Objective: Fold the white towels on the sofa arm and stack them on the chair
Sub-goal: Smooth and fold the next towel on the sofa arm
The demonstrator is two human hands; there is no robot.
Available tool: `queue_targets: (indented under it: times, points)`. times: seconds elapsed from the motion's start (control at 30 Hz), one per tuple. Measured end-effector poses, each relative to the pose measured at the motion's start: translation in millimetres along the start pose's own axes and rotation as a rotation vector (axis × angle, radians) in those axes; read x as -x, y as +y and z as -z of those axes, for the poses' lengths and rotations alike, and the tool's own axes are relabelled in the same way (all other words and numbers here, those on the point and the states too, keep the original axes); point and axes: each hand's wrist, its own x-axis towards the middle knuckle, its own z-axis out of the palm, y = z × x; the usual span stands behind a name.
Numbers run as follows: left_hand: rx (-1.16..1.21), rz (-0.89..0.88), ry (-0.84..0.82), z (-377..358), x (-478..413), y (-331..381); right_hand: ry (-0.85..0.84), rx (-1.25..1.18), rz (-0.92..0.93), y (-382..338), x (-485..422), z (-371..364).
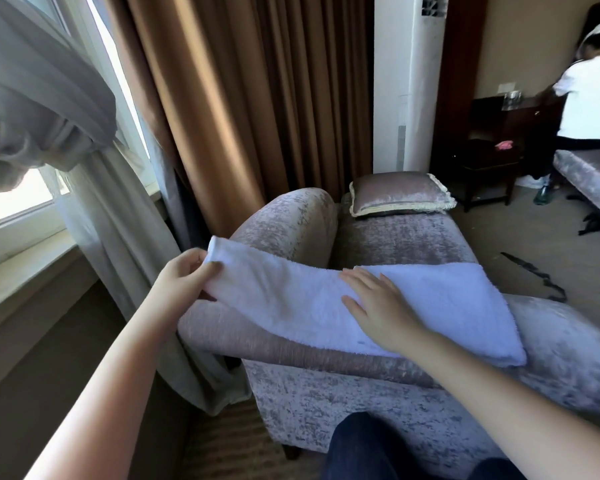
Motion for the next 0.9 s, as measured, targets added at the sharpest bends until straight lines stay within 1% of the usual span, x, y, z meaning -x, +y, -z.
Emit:
queue_targets:
  times: [0.1, 0.2, 0.27, 0.3, 0.37, 0.4, 0.47, 0.53, 0.57, 0.63, 0.67, 0.7, 0.77, 0.8, 0.83, 0.87, 0.9]
  points:
    - [0.024, -0.148, -0.063, -22.5, -1.5, 50.8, 0.134, -0.377, -0.093, -7.2, -4.5, 43.7]
    - [-0.062, -0.316, -0.183, -67.1, -1.1, 100.7, 0.177, -0.714, -0.187, -18.8, -7.3, 94.5]
    - [-0.155, -0.443, -0.257, -104.3, 6.3, 128.6, 0.192, -0.891, -0.276, -21.3, -5.1, 127.3]
    - [-0.184, -0.504, -0.295, -123.1, 11.9, 138.4, 0.198, -0.918, -0.315, -19.6, -1.1, 141.8]
    - [-0.21, -0.569, -0.39, -158.2, 22.0, 144.5, 0.227, -0.853, -0.411, -7.3, 10.3, 159.9]
    - [-0.22, -0.567, -0.46, -173.1, 25.9, 142.6, 0.253, -0.804, -0.47, 4.6, 16.2, 162.5]
    - [-0.207, -0.505, -0.624, -196.0, 31.3, 134.2, 0.282, -0.654, -0.564, 32.0, 29.7, 161.5]
    - [-0.124, -0.428, -0.749, -208.9, 34.2, 122.5, 0.283, -0.506, -0.605, 56.7, 43.7, 156.3]
    - [-0.102, -0.405, -0.769, -213.6, 34.4, 115.8, 0.276, -0.514, -0.646, 65.3, 48.6, 152.9]
    - [-0.128, -0.369, -0.786, -223.2, 34.8, 99.5, 0.226, -0.579, -0.716, 76.2, 54.5, 142.2]
    - [-0.16, -0.36, -0.805, -228.3, 37.0, 92.3, 0.2, -0.561, -0.717, 78.5, 54.7, 135.9]
    - [-0.192, -0.365, -0.818, -234.3, 38.5, 84.8, 0.187, -0.471, -0.68, 80.1, 54.1, 129.6]
    - [-0.223, -0.389, -0.8, -244.0, 41.8, 75.4, 0.184, -0.233, -0.606, 84.2, 53.0, 119.1]
    - [-0.219, -0.398, -0.764, -243.6, 42.2, 74.7, 0.2, -0.16, -0.623, 87.1, 52.6, 116.3]
    - [-0.206, -0.415, -0.708, -241.5, 40.4, 74.0, 0.217, -0.136, -0.647, 91.6, 53.1, 116.1]
    - [-0.236, -0.472, -0.611, -236.2, 37.0, 73.1, 0.231, -0.13, -0.672, 95.9, 53.7, 117.5]
    - [-0.286, -0.57, -0.49, -230.4, 31.2, 69.6, 0.244, -0.114, -0.69, 99.3, 54.5, 119.7]
